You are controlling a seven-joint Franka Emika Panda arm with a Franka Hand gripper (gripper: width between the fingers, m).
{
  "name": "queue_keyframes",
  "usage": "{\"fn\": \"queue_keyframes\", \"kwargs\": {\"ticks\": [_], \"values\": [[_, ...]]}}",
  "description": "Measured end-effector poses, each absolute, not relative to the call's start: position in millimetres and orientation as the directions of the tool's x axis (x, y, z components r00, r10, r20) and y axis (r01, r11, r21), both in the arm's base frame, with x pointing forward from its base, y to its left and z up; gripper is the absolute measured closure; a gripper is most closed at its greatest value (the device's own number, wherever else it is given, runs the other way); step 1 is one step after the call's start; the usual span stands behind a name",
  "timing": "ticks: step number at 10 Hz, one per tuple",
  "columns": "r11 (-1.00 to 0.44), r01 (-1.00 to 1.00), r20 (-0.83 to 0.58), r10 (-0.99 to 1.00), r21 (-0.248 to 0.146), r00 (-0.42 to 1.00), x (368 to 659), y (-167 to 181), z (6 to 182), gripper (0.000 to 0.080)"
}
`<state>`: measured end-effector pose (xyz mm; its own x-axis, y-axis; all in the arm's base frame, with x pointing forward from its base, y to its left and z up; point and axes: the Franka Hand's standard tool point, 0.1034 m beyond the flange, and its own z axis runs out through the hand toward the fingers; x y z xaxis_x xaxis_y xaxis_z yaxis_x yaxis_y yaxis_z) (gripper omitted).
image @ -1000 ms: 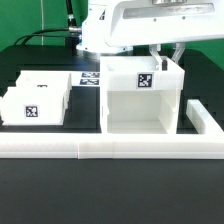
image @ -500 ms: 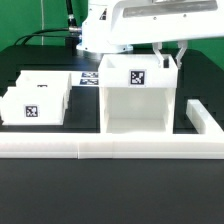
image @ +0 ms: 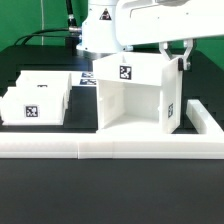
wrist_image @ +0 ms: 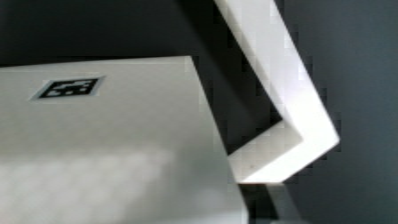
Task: Assemble drawer
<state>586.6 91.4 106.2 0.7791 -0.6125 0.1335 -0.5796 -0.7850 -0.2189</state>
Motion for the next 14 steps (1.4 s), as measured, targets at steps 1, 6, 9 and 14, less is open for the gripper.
{"fn": "queue_keyframes", "kwargs": {"ticks": [1, 6, 9, 14], "values": [[-0.767, -0.602, 0.134, -0.636, -0.222, 0.76, 588.9, 90.4, 105.7, 0.0755], [-0.594, -0.752, 0.072, -0.796, -0.284, 0.601, 592.8, 96.7, 112.6, 0.0754], [-0.221, -0.933, -0.073, -0.965, -0.284, 0.25, 594.2, 113.7, 112.0, 0.0754], [-0.028, -0.963, -0.15, -0.986, -0.27, 0.071, 616.5, 116.5, 111.7, 0.0752]]}}
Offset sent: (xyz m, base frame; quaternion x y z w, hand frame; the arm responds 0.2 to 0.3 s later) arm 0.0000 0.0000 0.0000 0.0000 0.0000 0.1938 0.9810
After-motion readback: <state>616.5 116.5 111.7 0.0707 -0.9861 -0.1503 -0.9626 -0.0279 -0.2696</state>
